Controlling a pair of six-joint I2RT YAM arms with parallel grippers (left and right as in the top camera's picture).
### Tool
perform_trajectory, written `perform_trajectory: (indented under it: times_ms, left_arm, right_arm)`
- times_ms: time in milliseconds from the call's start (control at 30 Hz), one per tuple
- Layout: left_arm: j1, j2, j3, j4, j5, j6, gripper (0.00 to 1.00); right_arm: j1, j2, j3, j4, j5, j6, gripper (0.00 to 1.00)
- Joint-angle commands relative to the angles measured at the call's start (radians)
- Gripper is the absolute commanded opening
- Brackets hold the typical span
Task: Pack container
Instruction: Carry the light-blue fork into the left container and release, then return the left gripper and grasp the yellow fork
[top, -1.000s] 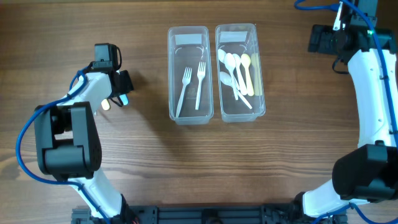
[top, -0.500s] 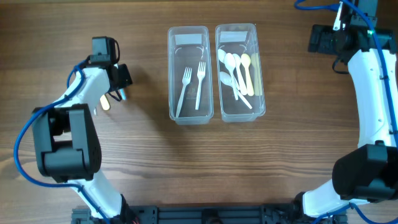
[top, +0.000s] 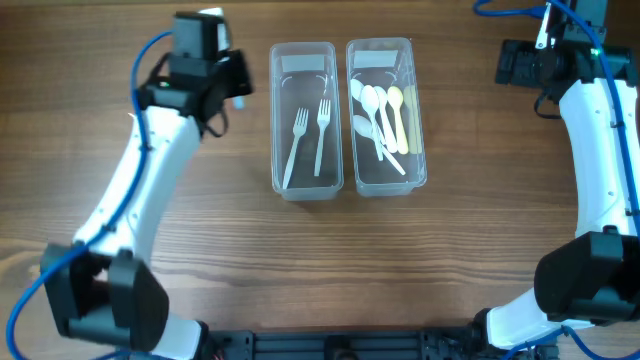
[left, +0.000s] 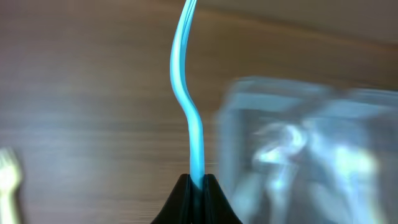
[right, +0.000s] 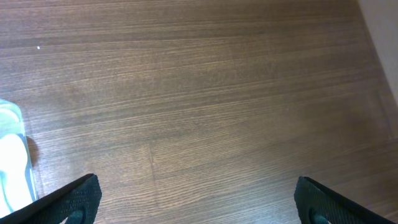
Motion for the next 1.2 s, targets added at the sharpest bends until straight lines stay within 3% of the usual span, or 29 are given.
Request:
perform_trajectory:
  times_ms: [0,300,367,400,467,533,667,833,1033,1167]
  left_arm:
    - [-0.117,-0.038,0.021,-0.017,0.027,-0.043,0.04]
    - [-0.266,0.075,0.019,-0.089,0.031,-0.065,0.04]
    - [-0.274,0.122,0.019,-0.086,0.031,-0.065,0.11]
    - [-0.274,0.140,0.019,-0.086,0.031,-0.065,0.20]
    - [-0.274,0.179,0.019,-0.086,0.031,-0.065,0.57]
    - [-0.274,0.184,0.019,-0.079,0.030,-0.065,0.68]
    - [-0.254,0.144,0.055,-0.054,0.026,-0.064,0.68]
    - [-0.188,0.068,0.162,-0.172,-0.037,-0.065,0.67]
    - [-0.021,0.005,0.174,-0.359,-0.184,-0.067,0.63]
    - [0.136,0.010,0.158,-0.473,-0.183,-0.164,0.71]
  right_arm:
    - [0.002,-0.005,0.011,0.001,0.017,-0.009,1.00]
    - [0.002,-0.005,0.011,0.001,0.017,-0.009,1.00]
    - [0.002,-0.005,0.011,0.001,0.017,-0.009,1.00]
    - [0.002,-0.005,0.011,0.001,0.017,-0.009,1.00]
    - [0.002,-0.005,0.011,0.001,0.017,-0.009,1.00]
    - [0.002,-0.005,0.011,0.001,0.017,-0.009,1.00]
    - [0.002,-0.005,0.011,0.001,0.017,-0.010,1.00]
    - [0.002,-0.005,0.011,0.001,0.017,-0.009,0.99]
    - [0.002,-0.005,0.011,0.001,0.017,-0.009,1.00]
    - [0.002,-0.005,0.011,0.001,0.017,-0.009,1.00]
